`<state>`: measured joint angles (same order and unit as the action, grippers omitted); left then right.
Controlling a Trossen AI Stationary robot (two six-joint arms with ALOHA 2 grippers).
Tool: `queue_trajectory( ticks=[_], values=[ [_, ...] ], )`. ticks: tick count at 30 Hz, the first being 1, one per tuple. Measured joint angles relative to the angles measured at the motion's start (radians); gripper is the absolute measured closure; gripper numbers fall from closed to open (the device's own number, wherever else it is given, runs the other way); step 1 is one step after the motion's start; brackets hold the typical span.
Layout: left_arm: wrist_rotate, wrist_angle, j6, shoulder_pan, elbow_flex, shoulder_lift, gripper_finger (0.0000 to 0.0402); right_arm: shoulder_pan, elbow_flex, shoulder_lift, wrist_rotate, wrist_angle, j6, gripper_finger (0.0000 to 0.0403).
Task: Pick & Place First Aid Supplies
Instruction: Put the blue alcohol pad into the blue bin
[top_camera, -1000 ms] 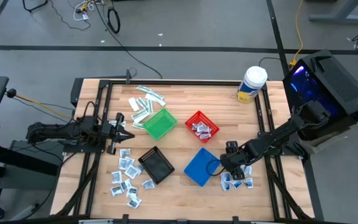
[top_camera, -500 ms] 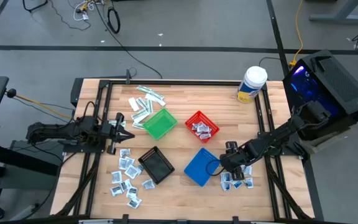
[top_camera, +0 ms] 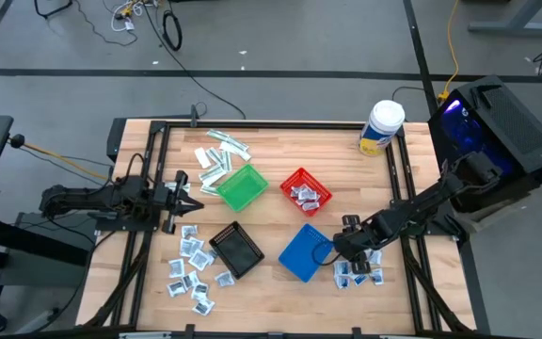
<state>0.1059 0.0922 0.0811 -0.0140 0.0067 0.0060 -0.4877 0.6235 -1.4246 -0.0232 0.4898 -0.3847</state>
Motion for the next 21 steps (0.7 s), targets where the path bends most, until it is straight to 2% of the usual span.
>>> queue_trajectory(
  ticks=[8, 21],
  values=[
    [0.0, 0.0, 0.0, 0.0, 0.0, 0.0, 0.0376, 0.0, 0.004, 0.03, 0.025, 0.022, -0.004, 0.0216],
    [0.0, 0.0, 0.0, 0.0, 0.0, 0.0, 0.0376, 0.0, 0.136, 0.157, -0.023, 0.243, 0.03, 0.0216]
  ],
)
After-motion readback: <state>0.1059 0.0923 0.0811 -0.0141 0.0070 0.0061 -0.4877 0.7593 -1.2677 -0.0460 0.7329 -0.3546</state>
